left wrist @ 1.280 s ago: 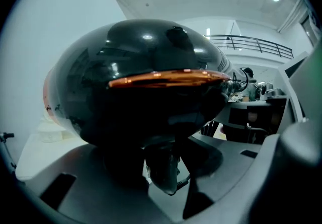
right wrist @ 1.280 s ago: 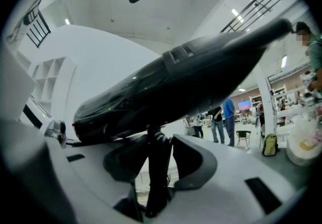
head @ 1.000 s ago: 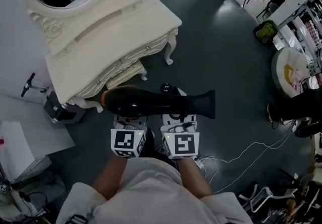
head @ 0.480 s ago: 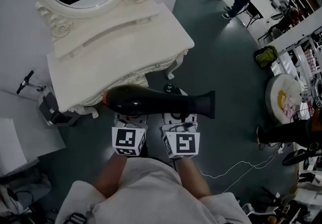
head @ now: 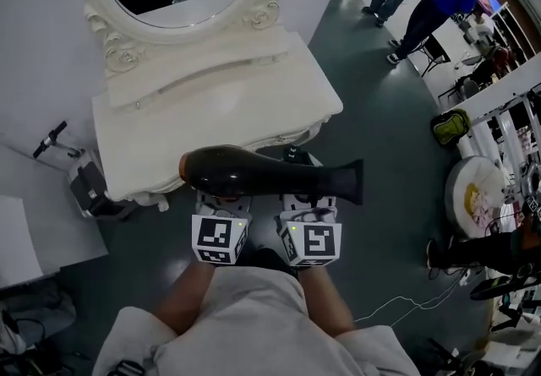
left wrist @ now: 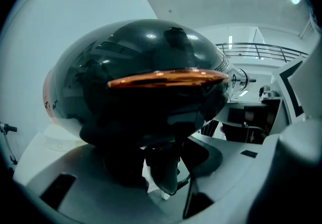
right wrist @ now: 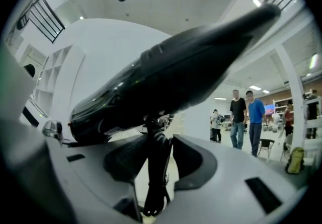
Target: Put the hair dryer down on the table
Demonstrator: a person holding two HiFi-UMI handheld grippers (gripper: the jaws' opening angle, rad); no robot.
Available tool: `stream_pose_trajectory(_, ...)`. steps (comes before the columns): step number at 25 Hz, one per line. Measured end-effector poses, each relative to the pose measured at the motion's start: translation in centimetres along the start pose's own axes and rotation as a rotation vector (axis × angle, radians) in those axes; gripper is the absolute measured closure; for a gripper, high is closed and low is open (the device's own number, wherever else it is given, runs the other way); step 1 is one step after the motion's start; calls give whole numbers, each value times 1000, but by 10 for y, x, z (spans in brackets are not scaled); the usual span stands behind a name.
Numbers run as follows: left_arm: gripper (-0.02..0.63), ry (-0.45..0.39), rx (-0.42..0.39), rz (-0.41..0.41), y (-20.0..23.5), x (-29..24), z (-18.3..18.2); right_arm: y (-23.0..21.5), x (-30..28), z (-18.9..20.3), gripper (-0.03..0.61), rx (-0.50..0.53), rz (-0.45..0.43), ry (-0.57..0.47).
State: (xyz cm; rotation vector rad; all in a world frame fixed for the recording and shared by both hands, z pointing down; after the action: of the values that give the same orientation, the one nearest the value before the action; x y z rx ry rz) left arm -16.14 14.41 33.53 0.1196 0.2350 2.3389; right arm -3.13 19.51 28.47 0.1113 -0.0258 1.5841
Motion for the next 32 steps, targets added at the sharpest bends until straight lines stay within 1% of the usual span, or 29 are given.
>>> stream_pose_trajectory(8, 422, 11, -10, -42, 30, -20, 2, 7, -39, 12, 420, -13, -58, 8)
stream_pose_trajectory(12, 422, 11, -17, -64, 42, -41, 4, -2, -66, 19, 420, -22, -87, -3)
stream_pose_trajectory(15, 422, -3, -28, -89, 48, -62, 3, -10, -89, 21, 420, -9, -117, -16)
stream_pose_trajectory(20, 422, 5, -34, -117, 56, -96, 5, -26, -124, 30, 420, -3, -146, -6)
stream_pose_trajectory(22, 422, 19, -20, -133, 58, -108, 10, -34, -134, 35, 420, -12, -154, 3)
stream_pose_trajectory(26, 422, 75, -10, -166, 69, -130, 23, -50, -157, 56, 420, -92, -162, 36)
stream_pose_trajectory(32, 422, 146, -43, -190, 79, -172, 40, -75, -193, 88, 420, -141, -200, 54)
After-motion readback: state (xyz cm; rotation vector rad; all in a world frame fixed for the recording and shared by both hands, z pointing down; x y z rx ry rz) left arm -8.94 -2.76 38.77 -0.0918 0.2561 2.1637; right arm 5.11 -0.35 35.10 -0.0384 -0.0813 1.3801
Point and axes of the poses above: the fingertips, and each gripper's own axes: x backward along the fingers, y to its left, z out of its underside, the point moved 6 cm from there along x, backward along the fingers, and after that the axes turned 9 degrees about -y, right-handed, at the moved point
